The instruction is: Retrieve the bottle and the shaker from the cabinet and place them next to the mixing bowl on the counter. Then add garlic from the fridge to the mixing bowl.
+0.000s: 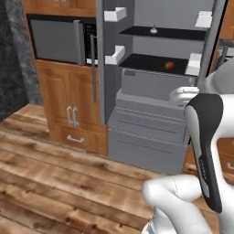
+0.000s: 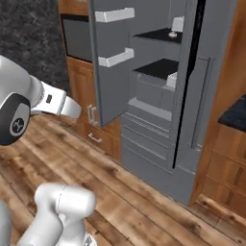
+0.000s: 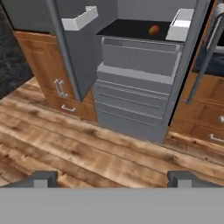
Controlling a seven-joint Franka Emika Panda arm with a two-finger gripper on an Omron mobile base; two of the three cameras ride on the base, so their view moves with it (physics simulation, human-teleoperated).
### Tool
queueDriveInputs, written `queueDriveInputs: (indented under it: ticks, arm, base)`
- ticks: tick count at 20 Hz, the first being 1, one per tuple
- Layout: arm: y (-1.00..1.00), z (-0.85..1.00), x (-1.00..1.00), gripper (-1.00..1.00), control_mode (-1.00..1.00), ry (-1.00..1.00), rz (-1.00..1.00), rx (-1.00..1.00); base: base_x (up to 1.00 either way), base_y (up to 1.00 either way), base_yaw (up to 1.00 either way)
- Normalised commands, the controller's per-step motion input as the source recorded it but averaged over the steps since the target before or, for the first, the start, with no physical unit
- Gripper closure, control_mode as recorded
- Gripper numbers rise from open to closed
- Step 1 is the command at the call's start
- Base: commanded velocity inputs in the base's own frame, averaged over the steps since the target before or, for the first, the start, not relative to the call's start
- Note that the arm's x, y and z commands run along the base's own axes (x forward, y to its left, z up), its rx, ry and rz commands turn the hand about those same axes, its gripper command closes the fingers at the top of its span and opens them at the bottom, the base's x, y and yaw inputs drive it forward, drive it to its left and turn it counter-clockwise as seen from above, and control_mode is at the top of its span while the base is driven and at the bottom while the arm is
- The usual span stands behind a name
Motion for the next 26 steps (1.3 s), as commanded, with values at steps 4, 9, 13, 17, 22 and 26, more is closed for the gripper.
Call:
queueDriveInputs:
  ticks: [4,9,13,17,22,26]
  arm:
    - [0.0,0.0,0.0,-1.0,1.0,0.0,0.0,0.0]
    - [0.0,0.0,0.0,-1.0,1.0,0.0,0.0,0.0]
    - [0.0,0.0,0.0,-1.0,1.0,0.0,0.0,0.0]
    - [0.0,0.0,0.0,-1.0,1.0,0.0,0.0,0.0]
    - [0.0,0.0,0.0,-1.0,1.0,0.0,0.0,0.0]
    - [0.0,0.0,0.0,-1.0,1.0,0.0,0.0,0.0]
  base:
    - [0.79,0.7,-0.51]
    - [0.77,0.46,-0.55]
    - [0.71,0.22,-0.41]
    - [0.65,0.45,-0.15]
    - [0.76,0.54,-0.09]
    - [0.72,0.25,-0.17]
